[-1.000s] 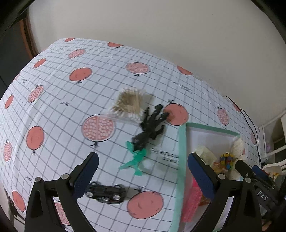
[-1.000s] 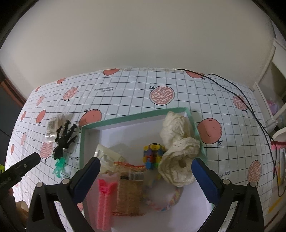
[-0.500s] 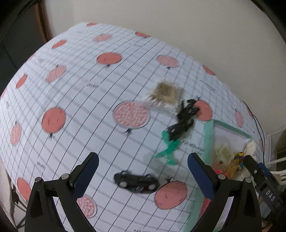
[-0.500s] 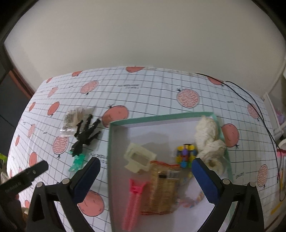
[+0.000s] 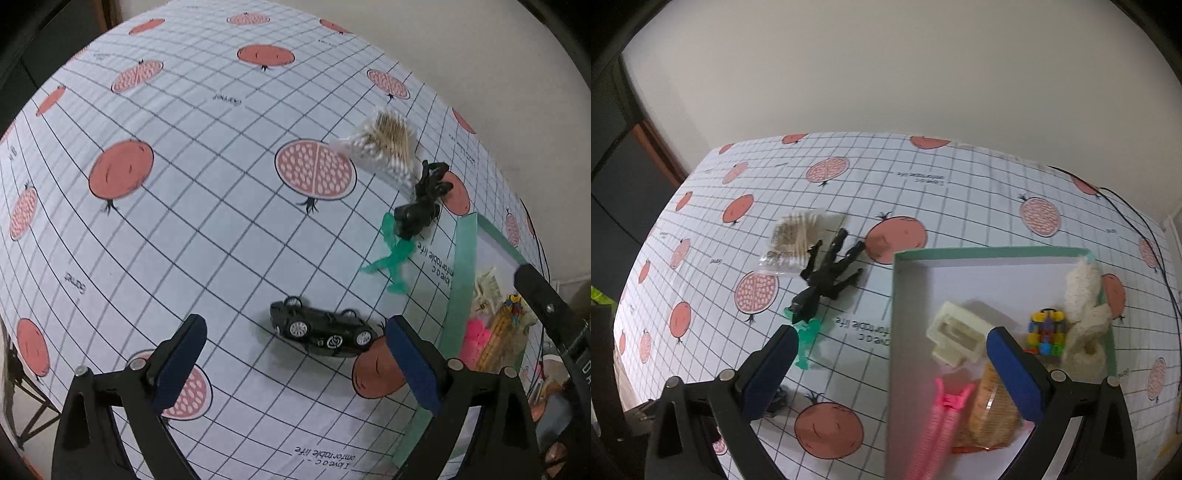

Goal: Organize objects
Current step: 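Move both tools back toward the black toy car beside the tray, then grasp the black toy car with the left gripper and lift it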

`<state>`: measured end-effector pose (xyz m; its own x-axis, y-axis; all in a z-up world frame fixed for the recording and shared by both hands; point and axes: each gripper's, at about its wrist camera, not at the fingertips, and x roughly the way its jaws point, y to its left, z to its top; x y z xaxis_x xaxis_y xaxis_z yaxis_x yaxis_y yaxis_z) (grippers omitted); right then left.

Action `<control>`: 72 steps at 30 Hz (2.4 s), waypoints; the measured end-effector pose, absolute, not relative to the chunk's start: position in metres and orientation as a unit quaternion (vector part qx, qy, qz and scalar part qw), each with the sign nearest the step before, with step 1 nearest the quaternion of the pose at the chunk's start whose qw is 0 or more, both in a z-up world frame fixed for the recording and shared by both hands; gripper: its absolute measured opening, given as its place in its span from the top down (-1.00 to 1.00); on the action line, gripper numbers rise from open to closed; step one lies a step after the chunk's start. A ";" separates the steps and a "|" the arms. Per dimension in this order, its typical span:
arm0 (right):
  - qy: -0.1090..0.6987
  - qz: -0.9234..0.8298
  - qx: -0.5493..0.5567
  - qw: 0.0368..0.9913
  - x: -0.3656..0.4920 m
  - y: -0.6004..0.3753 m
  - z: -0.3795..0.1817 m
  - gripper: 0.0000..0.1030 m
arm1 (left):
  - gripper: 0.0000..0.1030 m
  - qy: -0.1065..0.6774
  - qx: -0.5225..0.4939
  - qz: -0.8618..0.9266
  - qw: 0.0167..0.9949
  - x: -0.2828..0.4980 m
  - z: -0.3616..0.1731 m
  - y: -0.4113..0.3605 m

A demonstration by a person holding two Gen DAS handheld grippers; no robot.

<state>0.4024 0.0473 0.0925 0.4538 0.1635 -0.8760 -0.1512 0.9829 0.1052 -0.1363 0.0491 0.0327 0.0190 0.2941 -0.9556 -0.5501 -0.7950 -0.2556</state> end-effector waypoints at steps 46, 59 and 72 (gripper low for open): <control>0.532 0.080 -0.008 0.843 0.409 0.072 0.072 -1.00 | 0.24 0.029 -0.693 0.656 0.298 -0.127 0.014 0.037; 0.531 0.083 -0.007 0.843 0.408 0.074 0.071 -1.00 | 0.38 0.057 -0.686 0.657 0.307 -0.113 0.017 0.046; 0.530 0.114 -0.012 0.840 0.409 0.097 0.060 -1.00 | 0.45 0.010 -0.668 0.691 0.276 -0.142 0.030 0.021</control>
